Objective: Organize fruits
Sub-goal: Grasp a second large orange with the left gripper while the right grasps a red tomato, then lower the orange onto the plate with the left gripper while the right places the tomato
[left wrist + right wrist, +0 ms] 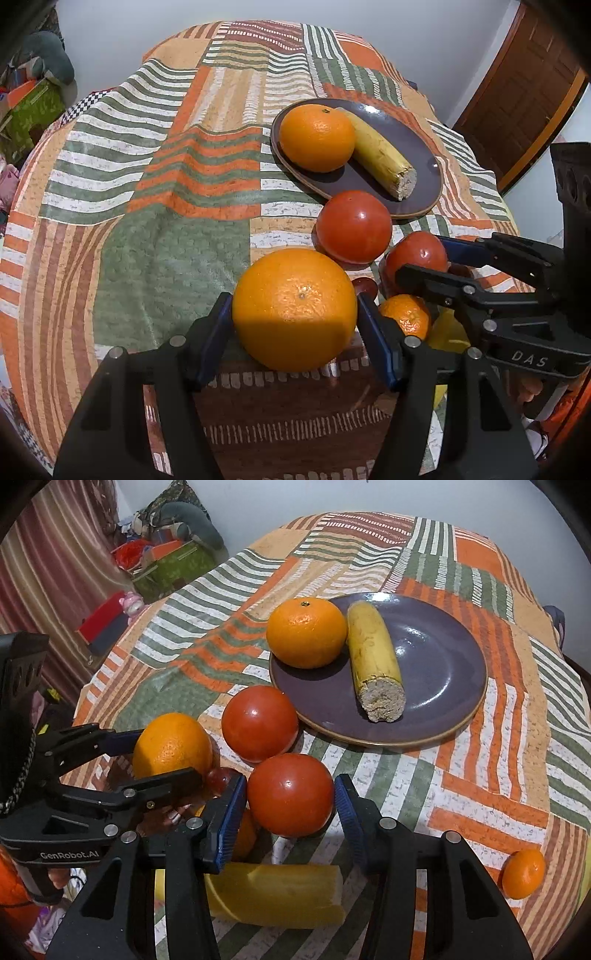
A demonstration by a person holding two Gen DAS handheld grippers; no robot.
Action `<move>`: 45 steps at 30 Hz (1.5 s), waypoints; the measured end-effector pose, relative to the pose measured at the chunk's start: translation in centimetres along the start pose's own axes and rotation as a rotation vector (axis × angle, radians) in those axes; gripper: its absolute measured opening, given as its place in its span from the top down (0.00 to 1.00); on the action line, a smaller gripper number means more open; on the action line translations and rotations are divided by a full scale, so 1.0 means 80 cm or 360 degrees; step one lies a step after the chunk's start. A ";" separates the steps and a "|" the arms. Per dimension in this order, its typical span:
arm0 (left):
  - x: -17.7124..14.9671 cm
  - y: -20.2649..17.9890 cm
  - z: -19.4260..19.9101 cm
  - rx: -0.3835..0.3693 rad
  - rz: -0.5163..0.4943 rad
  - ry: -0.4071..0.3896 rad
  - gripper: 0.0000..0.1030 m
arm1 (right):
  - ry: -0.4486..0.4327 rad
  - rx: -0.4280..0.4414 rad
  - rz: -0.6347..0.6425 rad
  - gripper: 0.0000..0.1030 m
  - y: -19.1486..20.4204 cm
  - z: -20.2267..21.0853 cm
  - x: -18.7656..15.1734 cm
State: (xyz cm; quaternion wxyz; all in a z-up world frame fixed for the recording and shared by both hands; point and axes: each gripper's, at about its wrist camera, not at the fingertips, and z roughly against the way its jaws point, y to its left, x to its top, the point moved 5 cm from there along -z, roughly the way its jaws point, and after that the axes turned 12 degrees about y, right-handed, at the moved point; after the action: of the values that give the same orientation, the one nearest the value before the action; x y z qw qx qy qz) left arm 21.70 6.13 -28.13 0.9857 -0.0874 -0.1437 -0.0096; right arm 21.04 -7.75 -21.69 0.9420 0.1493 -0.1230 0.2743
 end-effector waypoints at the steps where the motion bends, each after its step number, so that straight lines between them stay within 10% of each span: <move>1: 0.000 -0.001 0.000 0.0005 -0.0006 0.0000 0.36 | -0.0002 0.0003 -0.0001 0.57 0.000 0.001 0.000; 16: 0.018 -0.001 0.044 0.0034 -0.0011 -0.0106 0.37 | -0.0178 -0.0061 -0.0044 0.57 -0.020 0.055 0.008; 45: 0.178 -0.076 0.057 0.0002 -0.0230 -0.0293 0.37 | -0.0379 -0.0257 -0.0177 0.57 -0.112 0.090 0.072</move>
State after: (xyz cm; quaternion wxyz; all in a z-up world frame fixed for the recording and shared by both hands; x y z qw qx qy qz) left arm 33.80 1.05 -18.77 0.9651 -0.0768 -0.2395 -0.0726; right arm 29.64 -14.71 -15.10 0.9434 0.1111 -0.2469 0.1914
